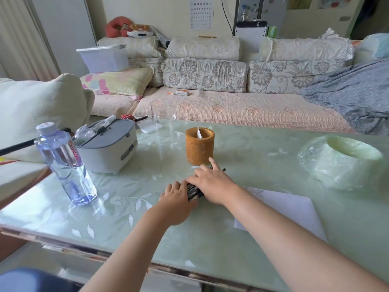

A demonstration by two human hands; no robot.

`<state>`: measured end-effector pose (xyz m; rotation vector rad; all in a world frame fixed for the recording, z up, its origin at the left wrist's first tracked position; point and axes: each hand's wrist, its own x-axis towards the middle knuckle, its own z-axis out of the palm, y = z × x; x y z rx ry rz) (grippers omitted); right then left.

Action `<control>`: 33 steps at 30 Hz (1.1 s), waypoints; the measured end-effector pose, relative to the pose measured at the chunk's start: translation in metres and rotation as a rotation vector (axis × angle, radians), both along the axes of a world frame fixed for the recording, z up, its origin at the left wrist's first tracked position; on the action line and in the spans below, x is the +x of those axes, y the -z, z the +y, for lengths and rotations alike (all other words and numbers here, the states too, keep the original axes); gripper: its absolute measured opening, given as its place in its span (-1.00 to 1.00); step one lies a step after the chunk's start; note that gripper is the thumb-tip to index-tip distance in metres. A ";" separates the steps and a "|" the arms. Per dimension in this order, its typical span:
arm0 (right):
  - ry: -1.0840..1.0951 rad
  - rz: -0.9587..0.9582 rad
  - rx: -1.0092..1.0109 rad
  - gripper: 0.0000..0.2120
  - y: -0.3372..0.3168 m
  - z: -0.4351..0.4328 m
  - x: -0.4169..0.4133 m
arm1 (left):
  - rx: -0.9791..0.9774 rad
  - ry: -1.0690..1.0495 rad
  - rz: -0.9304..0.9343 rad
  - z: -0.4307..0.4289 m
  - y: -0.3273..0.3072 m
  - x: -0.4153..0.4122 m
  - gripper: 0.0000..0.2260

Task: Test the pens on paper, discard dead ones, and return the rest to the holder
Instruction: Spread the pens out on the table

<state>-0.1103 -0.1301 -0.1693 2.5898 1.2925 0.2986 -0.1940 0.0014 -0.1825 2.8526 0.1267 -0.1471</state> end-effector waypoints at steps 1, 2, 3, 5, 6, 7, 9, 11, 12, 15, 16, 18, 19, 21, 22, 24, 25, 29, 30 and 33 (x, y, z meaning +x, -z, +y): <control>0.008 0.021 0.020 -0.41 0.000 -0.002 0.001 | 0.020 -0.005 0.011 -0.001 0.000 0.000 -0.44; 0.020 0.053 0.046 -0.36 -0.001 -0.005 0.003 | 0.042 -0.007 0.024 -0.003 0.000 0.000 -0.42; 0.034 0.092 0.076 -0.32 -0.002 -0.009 0.005 | 0.060 -0.008 0.033 -0.004 -0.001 0.000 -0.41; 0.080 0.186 0.136 -0.25 -0.004 -0.017 0.008 | 0.079 -0.015 0.047 -0.006 -0.003 0.002 -0.41; 0.112 0.240 0.169 -0.22 -0.005 -0.022 0.008 | 0.083 -0.018 0.053 -0.007 -0.003 0.002 -0.40; 0.148 0.291 0.190 -0.21 -0.006 -0.028 0.007 | 0.088 -0.019 0.058 -0.008 -0.004 0.001 -0.40; 0.241 0.360 0.168 -0.20 -0.009 -0.040 0.004 | 0.101 -0.016 0.066 -0.009 -0.005 0.000 -0.39; 0.335 0.432 0.135 -0.23 -0.008 -0.051 0.000 | 0.121 -0.011 0.077 -0.009 -0.006 0.000 -0.36; 0.369 0.489 0.148 -0.26 -0.006 -0.055 -0.002 | 0.137 -0.008 0.088 -0.008 -0.007 0.000 -0.32; 0.401 0.626 0.219 -0.37 0.000 -0.060 -0.007 | 0.169 0.015 0.126 -0.008 -0.011 -0.002 -0.14; 0.390 0.638 0.238 -0.39 0.002 -0.060 -0.009 | 0.164 0.023 0.132 -0.008 -0.012 -0.004 -0.09; 0.351 0.644 0.286 -0.38 0.002 -0.056 -0.011 | 0.118 0.047 0.127 -0.006 -0.014 -0.006 -0.04; 0.332 0.649 0.316 -0.35 0.002 -0.053 -0.013 | 0.085 0.063 0.117 -0.005 -0.013 -0.006 -0.06; 0.309 0.661 0.363 -0.29 0.004 -0.048 -0.014 | 0.040 0.093 0.112 -0.004 -0.009 -0.007 -0.13; 0.308 0.658 0.371 -0.28 0.004 -0.046 -0.014 | 0.039 0.102 0.114 -0.004 -0.004 -0.007 -0.18; 0.318 0.620 0.361 -0.26 0.003 -0.046 -0.015 | 0.047 0.100 0.109 -0.008 0.005 -0.007 -0.26; 0.322 0.593 0.349 -0.25 0.001 -0.048 -0.016 | 0.041 0.090 0.103 -0.009 0.010 -0.006 -0.28; 0.329 0.594 0.338 -0.24 -0.005 -0.054 -0.021 | 0.042 0.084 0.057 -0.010 0.016 -0.002 -0.29; 0.331 0.613 0.330 -0.25 -0.006 -0.055 -0.023 | 0.046 0.083 0.027 -0.010 0.014 -0.001 -0.30; 0.375 0.653 0.232 -0.27 -0.005 -0.061 -0.030 | 0.052 0.060 -0.150 -0.006 0.001 -0.005 -0.36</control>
